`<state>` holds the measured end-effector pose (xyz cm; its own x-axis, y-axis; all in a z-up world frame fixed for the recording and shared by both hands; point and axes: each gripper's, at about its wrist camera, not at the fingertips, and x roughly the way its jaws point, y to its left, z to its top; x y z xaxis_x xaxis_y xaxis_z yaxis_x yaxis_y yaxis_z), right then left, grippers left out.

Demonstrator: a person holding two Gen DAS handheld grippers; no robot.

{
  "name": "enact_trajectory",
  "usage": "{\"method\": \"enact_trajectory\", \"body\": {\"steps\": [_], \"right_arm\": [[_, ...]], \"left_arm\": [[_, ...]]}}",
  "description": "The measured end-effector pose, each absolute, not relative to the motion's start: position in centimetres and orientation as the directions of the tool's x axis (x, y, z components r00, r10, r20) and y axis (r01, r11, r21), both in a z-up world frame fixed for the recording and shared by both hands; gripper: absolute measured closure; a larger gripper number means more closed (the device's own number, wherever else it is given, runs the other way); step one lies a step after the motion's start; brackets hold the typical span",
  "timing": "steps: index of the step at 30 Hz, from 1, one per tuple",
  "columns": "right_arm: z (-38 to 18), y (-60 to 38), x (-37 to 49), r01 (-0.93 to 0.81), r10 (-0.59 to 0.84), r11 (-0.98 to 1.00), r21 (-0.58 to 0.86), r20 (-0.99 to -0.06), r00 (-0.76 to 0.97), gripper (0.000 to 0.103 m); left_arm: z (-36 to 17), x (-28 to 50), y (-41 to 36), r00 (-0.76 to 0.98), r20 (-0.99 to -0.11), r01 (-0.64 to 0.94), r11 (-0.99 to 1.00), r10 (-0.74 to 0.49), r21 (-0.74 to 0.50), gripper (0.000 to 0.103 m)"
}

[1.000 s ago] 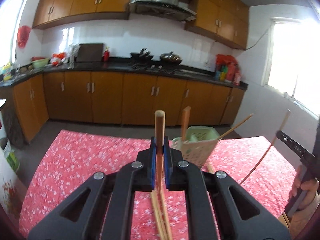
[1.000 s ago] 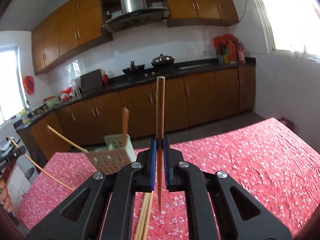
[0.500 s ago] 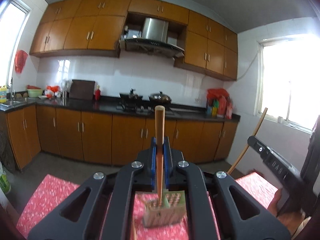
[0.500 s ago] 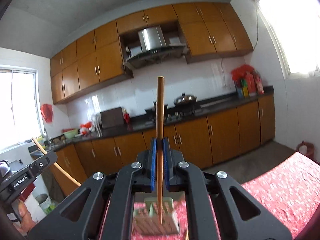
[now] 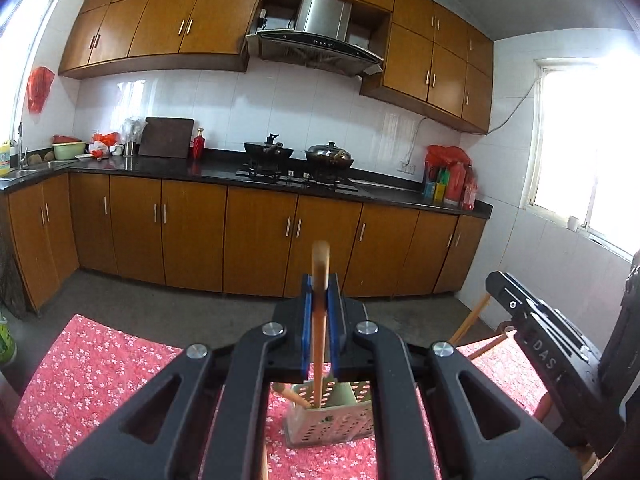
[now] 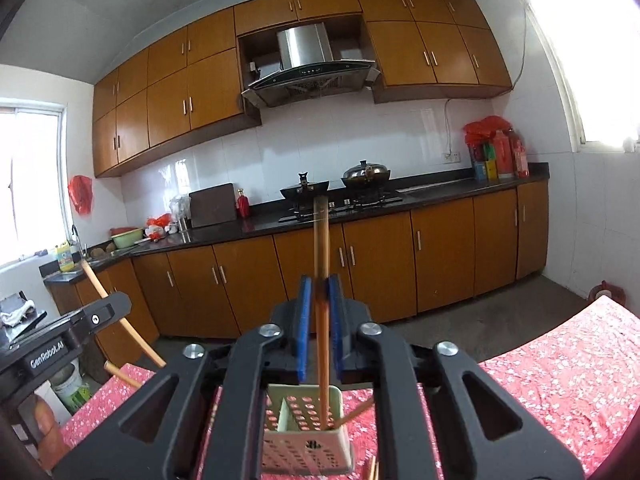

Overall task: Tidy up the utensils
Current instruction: 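Open the left tool to drop its chopstick while the right tool releases its chopstick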

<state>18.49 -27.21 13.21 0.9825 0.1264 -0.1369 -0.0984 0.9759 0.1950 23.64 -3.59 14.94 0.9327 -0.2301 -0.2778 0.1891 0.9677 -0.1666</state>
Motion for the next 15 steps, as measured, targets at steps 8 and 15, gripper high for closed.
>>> {"method": "enact_trajectory", "body": {"steps": [8,15], "right_arm": [[14.0,-30.7,13.8,-0.061,0.1,0.973,0.221,-0.172,0.98,0.075],[7.5,-33.1,11.1,0.037,0.047,0.979,0.198,-0.405,0.913,0.075]], "left_arm": [[15.5,18.3,-0.6,0.953,-0.247,0.143,0.978,-0.177,-0.15,0.082],[10.4,14.4,4.0,0.927,-0.356,0.064,0.987,-0.114,-0.15,0.079]]}}
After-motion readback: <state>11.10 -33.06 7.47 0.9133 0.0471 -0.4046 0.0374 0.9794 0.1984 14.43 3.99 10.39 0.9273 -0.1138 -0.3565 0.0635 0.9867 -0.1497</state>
